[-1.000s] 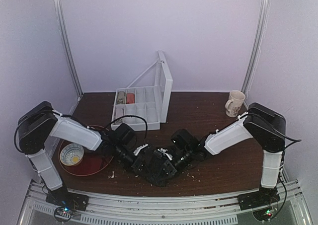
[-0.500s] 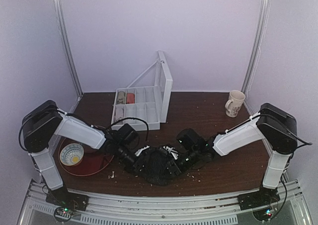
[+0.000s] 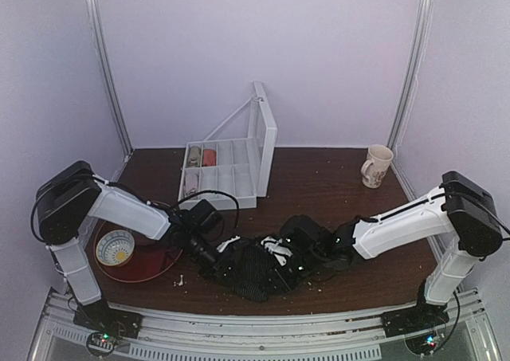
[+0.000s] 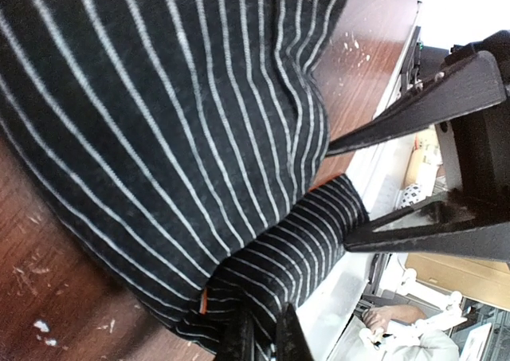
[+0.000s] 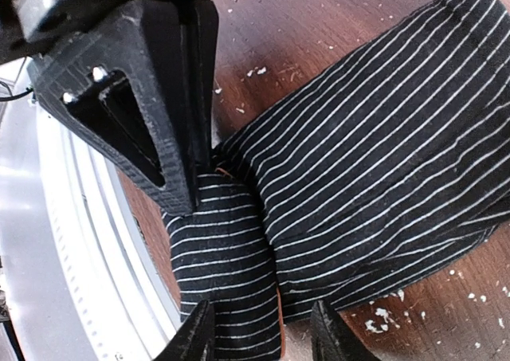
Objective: Roll the underwear
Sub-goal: Roll the underwear at the center of the board.
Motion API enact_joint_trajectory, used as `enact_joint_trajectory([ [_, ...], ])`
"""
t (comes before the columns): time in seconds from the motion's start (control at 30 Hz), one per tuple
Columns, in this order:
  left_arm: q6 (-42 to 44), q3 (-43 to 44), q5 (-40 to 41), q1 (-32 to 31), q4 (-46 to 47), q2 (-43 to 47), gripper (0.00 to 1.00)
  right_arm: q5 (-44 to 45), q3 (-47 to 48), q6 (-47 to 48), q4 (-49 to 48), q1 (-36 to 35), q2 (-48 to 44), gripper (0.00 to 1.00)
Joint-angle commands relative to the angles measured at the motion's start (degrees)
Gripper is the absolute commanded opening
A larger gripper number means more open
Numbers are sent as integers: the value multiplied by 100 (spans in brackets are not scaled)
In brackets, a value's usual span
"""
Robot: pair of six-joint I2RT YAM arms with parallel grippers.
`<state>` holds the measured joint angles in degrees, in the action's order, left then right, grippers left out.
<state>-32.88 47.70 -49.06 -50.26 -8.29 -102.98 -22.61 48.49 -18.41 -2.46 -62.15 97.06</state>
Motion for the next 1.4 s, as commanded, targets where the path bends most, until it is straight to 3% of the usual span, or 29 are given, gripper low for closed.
enact_joint_trajectory([
  [0.0,-63,-40,79,-50,-287,-135,0,236,97,1,175,-110,218,38],
  [0.3,-104,-68,112,-48,-261,-142,0,-17,-73,-512,-225,-159,-27,40],
  [0.63,-139,-77,82,-50,-217,-161,0,1212,-28,-216,337,-469,-769,45],
  [0.97,-143,-42,98,-46,-257,-162,0,1475,25,-361,288,-956,-287,45],
  [1.37,-156,-76,98,-46,-238,-148,0,1980,133,-283,409,-1047,-26,45],
])
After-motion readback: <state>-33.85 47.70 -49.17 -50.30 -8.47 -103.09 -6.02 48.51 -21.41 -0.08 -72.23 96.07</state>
